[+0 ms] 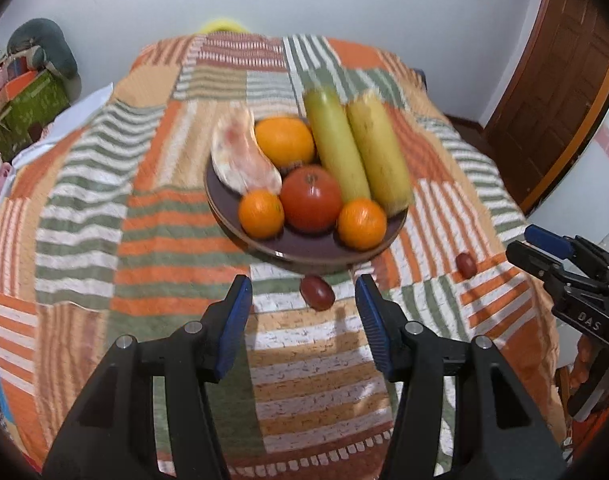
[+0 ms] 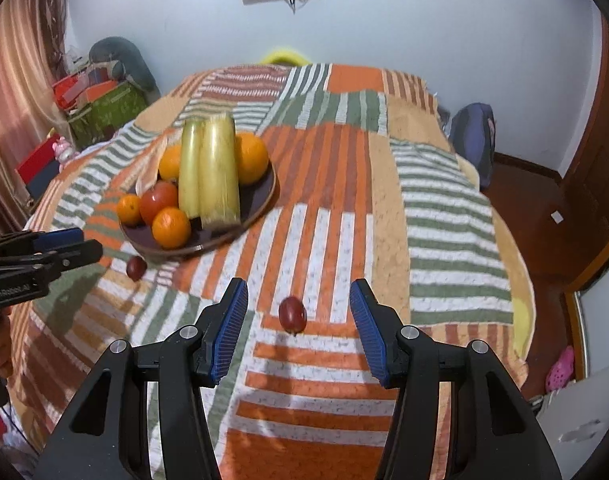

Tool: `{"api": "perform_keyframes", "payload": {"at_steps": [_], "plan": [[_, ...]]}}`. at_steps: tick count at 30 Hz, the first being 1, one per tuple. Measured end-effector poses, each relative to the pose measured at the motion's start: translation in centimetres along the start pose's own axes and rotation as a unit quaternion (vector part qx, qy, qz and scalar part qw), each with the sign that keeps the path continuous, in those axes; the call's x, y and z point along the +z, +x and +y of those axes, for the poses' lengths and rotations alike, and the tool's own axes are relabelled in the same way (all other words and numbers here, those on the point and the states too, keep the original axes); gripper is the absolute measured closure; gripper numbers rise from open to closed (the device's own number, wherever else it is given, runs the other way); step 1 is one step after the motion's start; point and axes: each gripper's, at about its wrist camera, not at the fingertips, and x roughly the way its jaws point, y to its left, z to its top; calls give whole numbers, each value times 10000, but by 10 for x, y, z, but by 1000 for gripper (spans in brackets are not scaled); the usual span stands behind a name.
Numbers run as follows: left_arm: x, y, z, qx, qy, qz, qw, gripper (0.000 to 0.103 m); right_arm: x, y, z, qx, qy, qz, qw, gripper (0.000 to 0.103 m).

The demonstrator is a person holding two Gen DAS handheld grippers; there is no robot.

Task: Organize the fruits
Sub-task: 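Grasp a dark red date with the left tool while the right tool grasps another date, then lower both dates onto the plate beside the tomato and release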

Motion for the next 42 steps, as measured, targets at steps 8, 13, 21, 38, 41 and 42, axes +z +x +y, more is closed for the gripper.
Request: {"api": "perform_keyframes", "payload": {"at_steps": [8, 13, 21, 38, 41, 42], "plan": [[-6, 35, -3, -13, 133, 328, 9994, 54, -18, 27, 2, 193, -86, 327, 9992, 53], [-4, 45, -4, -26, 167, 367, 9992, 58, -22, 39, 1, 293, -86, 454, 9985, 59], [-3, 48, -2, -24, 134, 262, 9996, 68, -23, 50, -3, 308, -64, 546, 9980, 79], [-5, 22, 5, -126, 105, 106, 9998, 82, -11, 32, 16, 413, -198, 373, 9983, 86], [-1, 12, 7, -96, 96, -9, 9999, 82, -4, 29, 19, 451, -210, 270, 9984, 86], [1, 9, 8, -85, 95, -50, 9999, 82, 0, 28, 20, 467, -216, 223, 9984, 86]]}}
